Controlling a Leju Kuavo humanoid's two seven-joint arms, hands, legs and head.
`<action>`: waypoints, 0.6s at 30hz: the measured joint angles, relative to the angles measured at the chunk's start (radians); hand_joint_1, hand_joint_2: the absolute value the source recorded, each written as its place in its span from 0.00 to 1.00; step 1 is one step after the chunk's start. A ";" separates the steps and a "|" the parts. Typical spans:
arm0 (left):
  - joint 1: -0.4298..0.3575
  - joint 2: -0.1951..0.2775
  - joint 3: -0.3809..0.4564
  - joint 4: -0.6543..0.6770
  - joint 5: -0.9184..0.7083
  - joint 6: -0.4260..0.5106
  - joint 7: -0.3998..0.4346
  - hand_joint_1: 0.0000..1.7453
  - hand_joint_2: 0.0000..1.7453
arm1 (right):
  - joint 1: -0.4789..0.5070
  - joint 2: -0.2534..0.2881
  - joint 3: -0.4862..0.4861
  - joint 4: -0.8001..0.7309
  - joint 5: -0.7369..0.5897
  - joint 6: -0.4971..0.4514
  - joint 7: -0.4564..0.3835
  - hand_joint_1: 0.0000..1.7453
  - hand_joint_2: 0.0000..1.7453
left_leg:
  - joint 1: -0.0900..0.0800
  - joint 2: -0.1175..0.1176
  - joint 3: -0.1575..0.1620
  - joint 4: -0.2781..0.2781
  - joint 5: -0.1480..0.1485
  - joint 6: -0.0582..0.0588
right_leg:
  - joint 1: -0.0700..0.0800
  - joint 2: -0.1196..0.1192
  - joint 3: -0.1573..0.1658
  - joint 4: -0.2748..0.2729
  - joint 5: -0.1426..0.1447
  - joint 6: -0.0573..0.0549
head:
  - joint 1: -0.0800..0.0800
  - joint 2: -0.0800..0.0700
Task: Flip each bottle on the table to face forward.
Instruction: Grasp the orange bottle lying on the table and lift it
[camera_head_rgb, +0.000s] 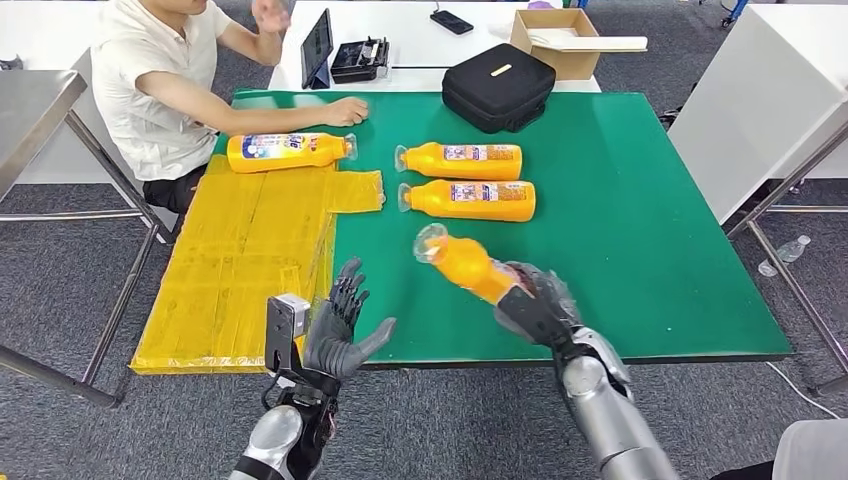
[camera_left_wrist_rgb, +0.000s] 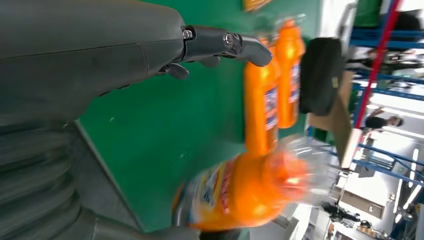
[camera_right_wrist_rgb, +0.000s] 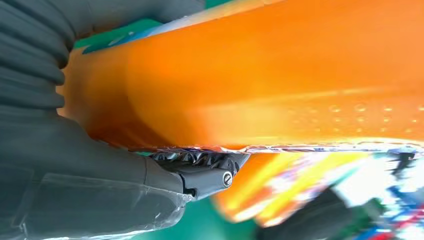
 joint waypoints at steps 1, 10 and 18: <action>-0.002 -0.001 0.002 0.014 0.013 -0.005 -0.001 0.00 1.00 | 0.002 0.017 0.026 -0.017 0.001 -0.005 0.003 1.00 1.00 | 0.000 0.000 -0.002 0.000 0.001 0.000 | 0.000 0.000 -0.002 0.000 0.000 -0.001 | 0.000 0.000; -0.011 -0.002 -0.005 0.050 -0.089 0.031 -0.032 0.00 1.00 | 0.002 0.091 0.170 -0.046 0.004 -0.037 0.036 1.00 1.00 | 0.000 -0.004 -0.010 0.000 0.002 -0.001 | -0.001 -0.002 -0.009 0.001 0.000 -0.001 | 0.000 0.000; -0.014 -0.002 -0.013 0.054 -0.156 0.078 -0.081 0.00 1.00 | 0.002 0.134 0.238 -0.044 0.032 -0.045 0.068 1.00 1.00 | 0.000 -0.004 -0.012 0.000 0.002 -0.001 | -0.001 -0.002 -0.011 0.002 0.000 -0.001 | 0.000 0.000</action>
